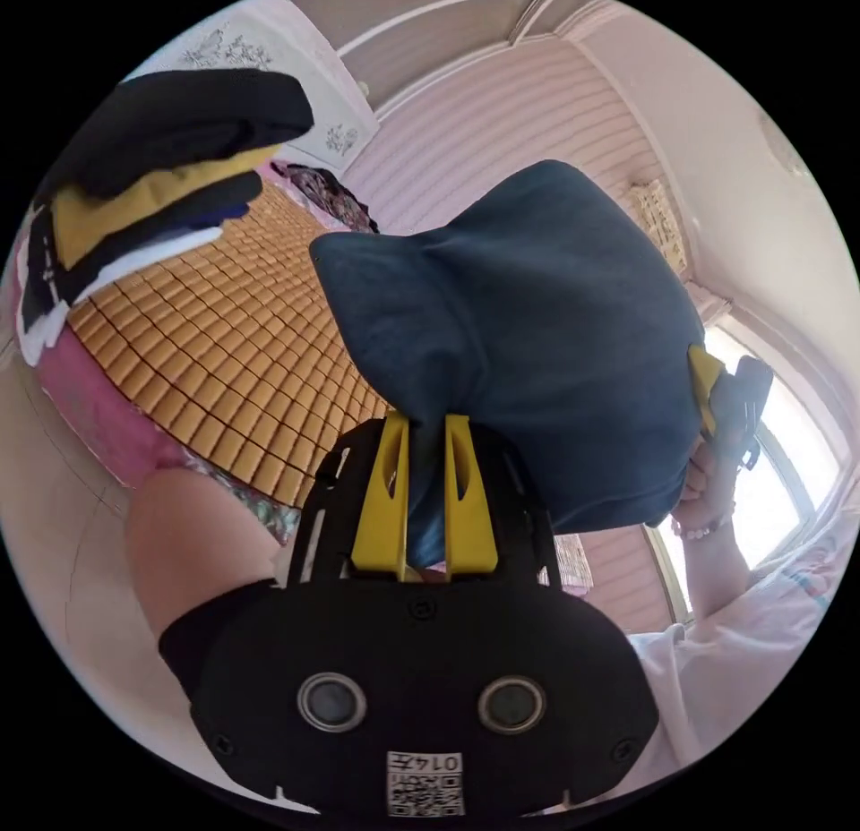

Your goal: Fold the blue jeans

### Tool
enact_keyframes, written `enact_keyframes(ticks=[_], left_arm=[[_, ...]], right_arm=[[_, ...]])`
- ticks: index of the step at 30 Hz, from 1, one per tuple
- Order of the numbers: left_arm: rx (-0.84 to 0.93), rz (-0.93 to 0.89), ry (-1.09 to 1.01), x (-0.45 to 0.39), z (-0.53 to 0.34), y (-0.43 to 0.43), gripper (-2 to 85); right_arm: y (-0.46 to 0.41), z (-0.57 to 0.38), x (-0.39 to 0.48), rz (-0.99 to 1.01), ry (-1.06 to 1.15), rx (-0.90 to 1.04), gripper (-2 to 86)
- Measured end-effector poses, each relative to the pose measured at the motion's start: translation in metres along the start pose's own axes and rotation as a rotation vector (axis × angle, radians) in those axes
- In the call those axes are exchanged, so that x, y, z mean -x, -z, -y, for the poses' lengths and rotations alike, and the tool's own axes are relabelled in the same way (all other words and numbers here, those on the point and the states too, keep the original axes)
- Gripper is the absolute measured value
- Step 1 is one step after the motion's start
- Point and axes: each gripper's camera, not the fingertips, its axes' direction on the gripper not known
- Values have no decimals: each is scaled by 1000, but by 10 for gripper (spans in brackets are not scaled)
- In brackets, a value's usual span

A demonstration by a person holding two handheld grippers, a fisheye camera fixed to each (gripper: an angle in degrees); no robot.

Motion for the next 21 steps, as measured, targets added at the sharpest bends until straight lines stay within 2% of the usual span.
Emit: enact_keyframes(ticks=[5,9,12,17,19,21], left_arm=[[-256,143,-2,4,9,101,62],[-426,273,-34,3,23,174,62],[-484,338,-62,7,54,207,63],[-454,364,6,43,129,206,72],[-415,438,68,65,150,185,78],[-313,598,165,100,166,144,104]], right_arm=[[-29,80,30,132,193,-26,26],[-53,137,29,236,242,-45,28],[-78,190,13,267,231,-52,31],[-153,272,-69,197,-36,27,49],[-180,280,-102,122,-147,44,60],[-205,270,-131,71,-280,65,66]])
